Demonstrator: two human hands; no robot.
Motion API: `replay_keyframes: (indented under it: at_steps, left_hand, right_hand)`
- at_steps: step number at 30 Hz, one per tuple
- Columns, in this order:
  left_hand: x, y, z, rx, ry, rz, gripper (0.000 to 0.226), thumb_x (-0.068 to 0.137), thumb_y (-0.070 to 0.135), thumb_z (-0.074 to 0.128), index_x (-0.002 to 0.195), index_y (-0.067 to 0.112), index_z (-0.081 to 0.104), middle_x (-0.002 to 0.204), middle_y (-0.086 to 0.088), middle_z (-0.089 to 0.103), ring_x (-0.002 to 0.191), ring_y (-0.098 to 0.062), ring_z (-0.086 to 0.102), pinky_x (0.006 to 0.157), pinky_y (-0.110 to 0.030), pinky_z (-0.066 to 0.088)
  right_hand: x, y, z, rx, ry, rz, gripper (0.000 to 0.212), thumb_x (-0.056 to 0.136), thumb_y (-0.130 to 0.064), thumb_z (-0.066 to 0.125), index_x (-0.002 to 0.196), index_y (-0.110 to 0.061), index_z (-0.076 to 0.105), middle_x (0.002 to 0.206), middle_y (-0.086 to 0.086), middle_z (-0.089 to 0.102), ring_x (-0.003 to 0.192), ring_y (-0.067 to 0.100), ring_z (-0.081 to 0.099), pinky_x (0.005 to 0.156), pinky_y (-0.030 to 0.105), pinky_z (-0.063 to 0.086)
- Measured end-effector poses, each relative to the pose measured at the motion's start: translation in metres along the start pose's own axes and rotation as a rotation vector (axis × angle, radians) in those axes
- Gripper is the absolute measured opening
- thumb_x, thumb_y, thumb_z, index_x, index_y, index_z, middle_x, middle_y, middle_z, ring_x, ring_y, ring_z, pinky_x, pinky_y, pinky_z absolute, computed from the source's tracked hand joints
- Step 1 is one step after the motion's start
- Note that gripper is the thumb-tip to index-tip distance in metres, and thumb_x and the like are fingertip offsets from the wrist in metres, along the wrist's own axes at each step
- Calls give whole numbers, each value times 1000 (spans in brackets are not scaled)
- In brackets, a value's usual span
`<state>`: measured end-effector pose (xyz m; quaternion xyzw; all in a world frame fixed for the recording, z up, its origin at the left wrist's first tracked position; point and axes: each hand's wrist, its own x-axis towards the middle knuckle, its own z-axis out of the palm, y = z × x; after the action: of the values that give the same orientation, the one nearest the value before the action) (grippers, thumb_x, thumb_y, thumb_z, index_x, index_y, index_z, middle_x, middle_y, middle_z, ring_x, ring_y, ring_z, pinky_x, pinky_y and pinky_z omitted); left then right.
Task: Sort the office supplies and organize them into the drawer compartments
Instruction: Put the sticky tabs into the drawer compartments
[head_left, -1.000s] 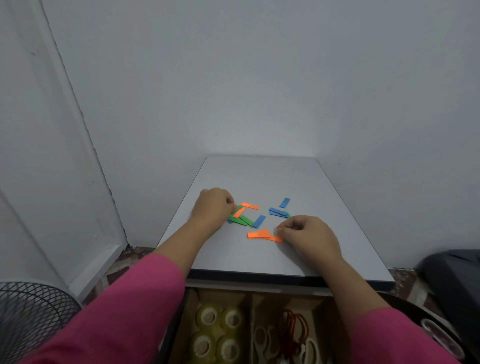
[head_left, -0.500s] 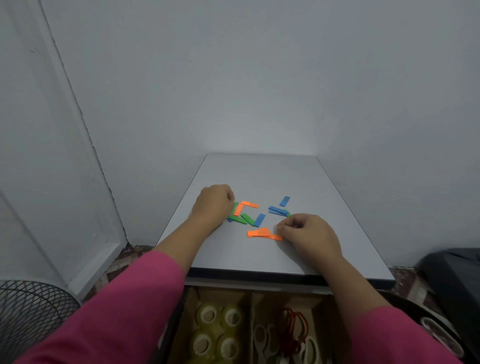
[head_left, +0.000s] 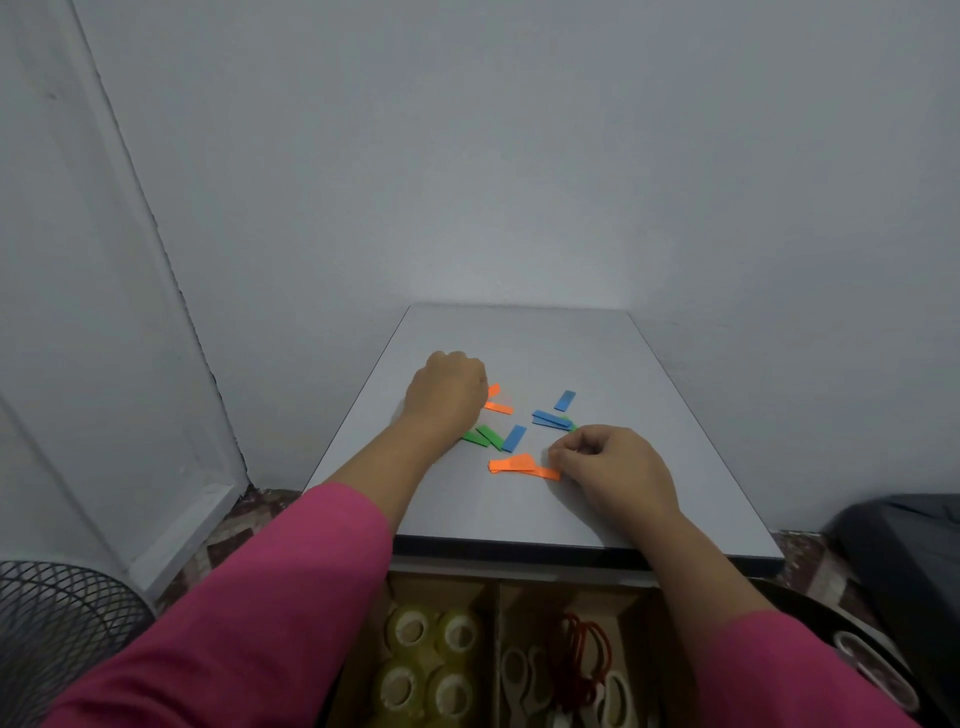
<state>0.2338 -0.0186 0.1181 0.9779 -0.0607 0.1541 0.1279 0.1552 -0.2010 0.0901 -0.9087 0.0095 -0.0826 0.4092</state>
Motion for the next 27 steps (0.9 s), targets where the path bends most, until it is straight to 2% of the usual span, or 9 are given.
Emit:
replay_keyframes:
  at_steps: [3,6,8,13,17,21,27]
  left_hand:
    - [9,-3,7,-59,-108,38,26,96,16,43,104,16,68,107,-7,57,106,-27,49,77,-32,43]
    - [15,0,11,40,-208,68,24,98,24,47,109,20,68,109,-7,56,110,-26,46,77,-30,39]
    - [17,2,9,71,-247,68,23,96,30,52,110,20,68,110,-7,57,113,-24,44,81,-31,42]
    - [16,5,6,4,-250,29,15,93,26,59,103,16,63,110,-7,59,115,-23,41,90,-36,44]
    - [10,3,4,-158,-178,-19,3,87,17,65,90,19,64,105,-5,63,100,-21,56,84,-35,49]
    - [7,-4,-2,-295,-104,-36,9,86,14,66,92,17,70,102,-2,67,95,-19,60,85,-34,51]
    - [15,-3,1,-156,-200,-39,21,87,24,68,107,22,72,112,-2,66,103,-19,59,89,-34,51]
  right_hand:
    - [1,0,0,-1,2,-4,11,85,-34,63,84,-30,72,87,-15,66,85,2,52,60,21,39]
    - [0,0,0,1,3,-6,11,84,-35,63,84,-30,73,88,-17,66,82,1,51,60,21,40]
    - [1,1,0,10,-6,-6,11,84,-37,64,86,-31,73,88,-18,65,81,-1,50,61,21,40]
    - [2,2,1,-8,-50,-38,11,84,-41,65,86,-35,74,83,-26,60,83,-3,50,66,20,40]
    - [1,1,0,-46,-72,-62,11,84,-42,66,87,-36,74,79,-28,58,85,0,51,68,21,42]
    - [1,0,0,-55,-75,-63,9,85,-40,65,83,-36,73,79,-27,59,86,0,52,66,20,41]
    - [1,1,0,-51,-68,-58,10,85,-39,64,83,-36,73,82,-26,62,87,1,53,66,21,42]
